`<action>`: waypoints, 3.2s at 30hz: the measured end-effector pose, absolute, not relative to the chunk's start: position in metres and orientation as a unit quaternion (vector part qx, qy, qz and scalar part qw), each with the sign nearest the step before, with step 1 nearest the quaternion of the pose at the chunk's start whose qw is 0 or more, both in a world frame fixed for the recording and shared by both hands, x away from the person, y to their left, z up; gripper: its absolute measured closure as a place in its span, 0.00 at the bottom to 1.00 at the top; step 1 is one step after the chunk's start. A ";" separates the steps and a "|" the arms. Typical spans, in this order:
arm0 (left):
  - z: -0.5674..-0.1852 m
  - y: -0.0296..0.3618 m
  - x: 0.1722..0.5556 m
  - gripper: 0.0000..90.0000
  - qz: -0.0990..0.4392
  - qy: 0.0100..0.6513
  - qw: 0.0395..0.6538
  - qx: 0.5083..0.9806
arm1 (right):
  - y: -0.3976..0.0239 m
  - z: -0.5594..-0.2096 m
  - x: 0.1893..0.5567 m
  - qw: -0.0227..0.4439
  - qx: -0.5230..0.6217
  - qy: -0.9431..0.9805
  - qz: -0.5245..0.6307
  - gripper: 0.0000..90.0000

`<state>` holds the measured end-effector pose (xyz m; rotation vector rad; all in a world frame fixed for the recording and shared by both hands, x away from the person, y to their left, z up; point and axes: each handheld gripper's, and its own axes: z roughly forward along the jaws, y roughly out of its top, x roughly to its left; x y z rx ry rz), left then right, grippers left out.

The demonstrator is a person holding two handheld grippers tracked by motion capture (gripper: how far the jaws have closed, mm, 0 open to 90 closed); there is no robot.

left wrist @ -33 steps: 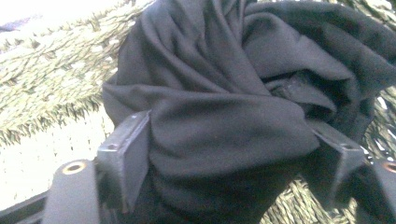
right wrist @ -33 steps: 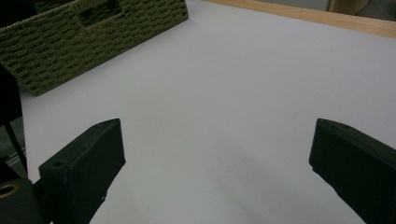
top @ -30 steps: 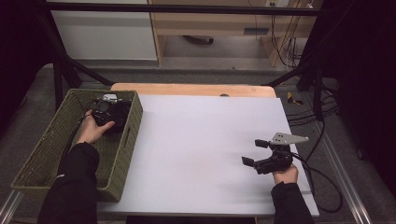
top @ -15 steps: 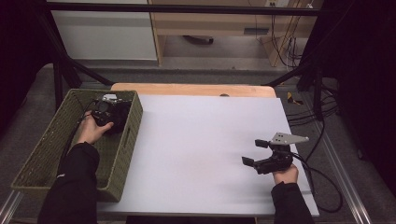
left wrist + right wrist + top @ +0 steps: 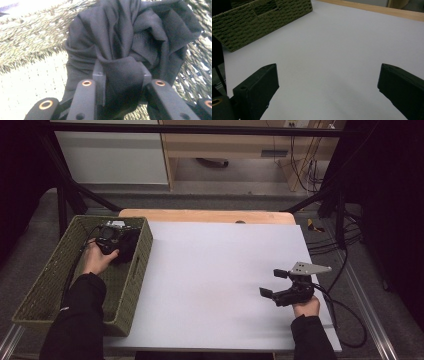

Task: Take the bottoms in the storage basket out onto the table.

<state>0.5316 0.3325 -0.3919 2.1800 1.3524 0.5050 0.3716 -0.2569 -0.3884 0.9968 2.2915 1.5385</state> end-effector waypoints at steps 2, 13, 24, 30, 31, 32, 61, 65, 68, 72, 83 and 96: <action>-0.390 0.332 0.531 0.78 0.185 0.501 0.259 0.805 | -0.257 -0.389 0.372 0.103 0.339 0.776 0.522 0.04; -0.380 0.337 0.528 0.86 0.171 0.513 0.278 0.794 | -0.256 -0.389 0.372 0.102 0.339 0.777 0.520 0.04; -0.372 0.336 0.523 0.87 0.167 0.513 0.289 0.791 | -0.256 -0.389 0.372 0.103 0.339 0.777 0.520 0.04; -0.368 0.333 0.519 0.87 0.170 0.511 0.288 0.792 | -0.256 -0.389 0.372 0.103 0.339 0.777 0.520 0.04; -0.368 0.333 0.519 0.87 0.170 0.511 0.288 0.792 | -0.256 -0.389 0.372 0.103 0.339 0.777 0.520 0.04; -0.368 0.333 0.519 0.87 0.171 0.512 0.288 0.791 | -0.256 -0.389 0.372 0.102 0.339 0.778 0.520 0.04; -0.352 0.342 0.507 0.87 0.168 0.531 0.326 0.764 | -0.255 -0.390 0.372 0.099 0.340 0.779 0.517 0.04; -0.348 0.347 0.505 0.87 0.166 0.535 0.342 0.754 | -0.255 -0.390 0.372 0.100 0.340 0.779 0.517 0.04; -0.347 0.348 0.504 0.87 0.168 0.535 0.344 0.753 | -0.255 -0.390 0.372 0.100 0.340 0.779 0.517 0.04; -0.344 0.351 0.502 0.88 0.171 0.537 0.355 0.746 | -0.255 -0.390 0.372 0.101 0.339 0.779 0.518 0.04; -0.336 0.358 0.494 0.89 0.180 0.535 0.399 0.722 | -0.255 -0.390 0.372 0.102 0.338 0.779 0.518 0.04; -0.323 0.357 0.488 0.89 0.192 0.522 0.426 0.714 | -0.255 -0.390 0.372 0.102 0.339 0.779 0.518 0.04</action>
